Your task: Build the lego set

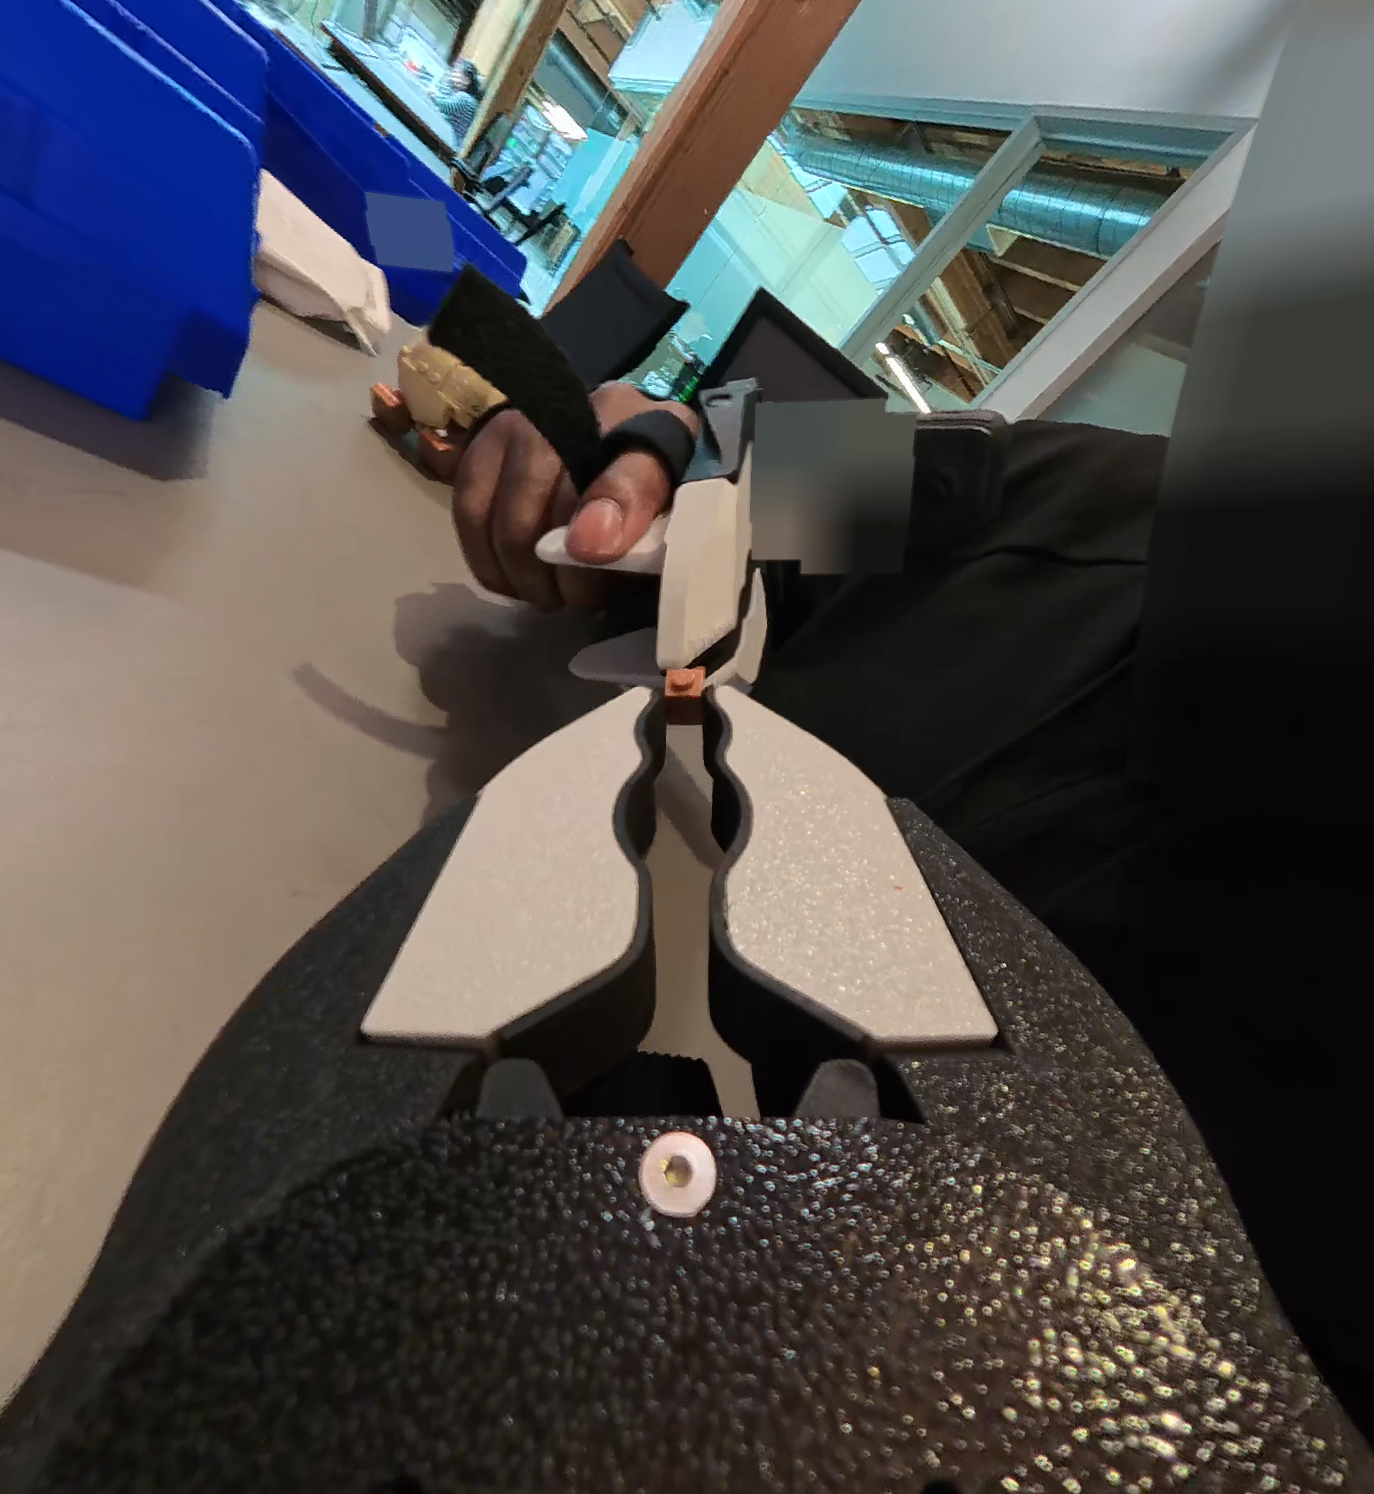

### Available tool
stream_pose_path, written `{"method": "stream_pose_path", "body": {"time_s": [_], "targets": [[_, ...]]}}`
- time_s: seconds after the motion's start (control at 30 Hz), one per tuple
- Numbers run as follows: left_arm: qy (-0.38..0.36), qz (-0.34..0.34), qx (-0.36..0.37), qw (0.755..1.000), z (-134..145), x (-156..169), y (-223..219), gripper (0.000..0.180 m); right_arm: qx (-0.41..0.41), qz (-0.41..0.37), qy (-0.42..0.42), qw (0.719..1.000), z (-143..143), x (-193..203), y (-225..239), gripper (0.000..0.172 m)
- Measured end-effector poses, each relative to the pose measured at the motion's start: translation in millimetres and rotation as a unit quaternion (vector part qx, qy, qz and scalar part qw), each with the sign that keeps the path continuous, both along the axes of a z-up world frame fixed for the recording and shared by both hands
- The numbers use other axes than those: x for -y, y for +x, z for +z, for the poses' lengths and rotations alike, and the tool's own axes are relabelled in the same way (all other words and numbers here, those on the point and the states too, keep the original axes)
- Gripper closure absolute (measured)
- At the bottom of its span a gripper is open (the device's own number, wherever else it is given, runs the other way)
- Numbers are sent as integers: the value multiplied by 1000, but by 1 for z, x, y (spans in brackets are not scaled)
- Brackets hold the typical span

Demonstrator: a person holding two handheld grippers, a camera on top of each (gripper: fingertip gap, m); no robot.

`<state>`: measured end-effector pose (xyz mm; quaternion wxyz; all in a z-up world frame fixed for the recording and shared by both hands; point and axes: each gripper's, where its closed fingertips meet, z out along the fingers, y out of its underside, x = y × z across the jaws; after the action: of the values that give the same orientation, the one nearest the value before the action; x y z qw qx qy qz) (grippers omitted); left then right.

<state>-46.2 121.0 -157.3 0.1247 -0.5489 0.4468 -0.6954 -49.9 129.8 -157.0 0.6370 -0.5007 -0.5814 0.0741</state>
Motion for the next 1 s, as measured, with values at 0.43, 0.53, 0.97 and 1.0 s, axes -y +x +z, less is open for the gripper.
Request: {"method": "stream_pose_path", "body": {"time_s": [0.43,0.53,0.97,1.0], "targets": [[119,180,-129,968,-24,-38,13,149,114,-155,50,980,-21,-36,18,168],[120,192,-128,966,-24,-38,15,150,117,-153,52,980,-21,-35,17,168],[135,196,-103,966,-19,-38,15,167,100,-146,51,983,-18,-34,15,168],[129,193,-99,968,-19,-38,15,167,97,-144,51,983,-18,-33,15,168]]}}
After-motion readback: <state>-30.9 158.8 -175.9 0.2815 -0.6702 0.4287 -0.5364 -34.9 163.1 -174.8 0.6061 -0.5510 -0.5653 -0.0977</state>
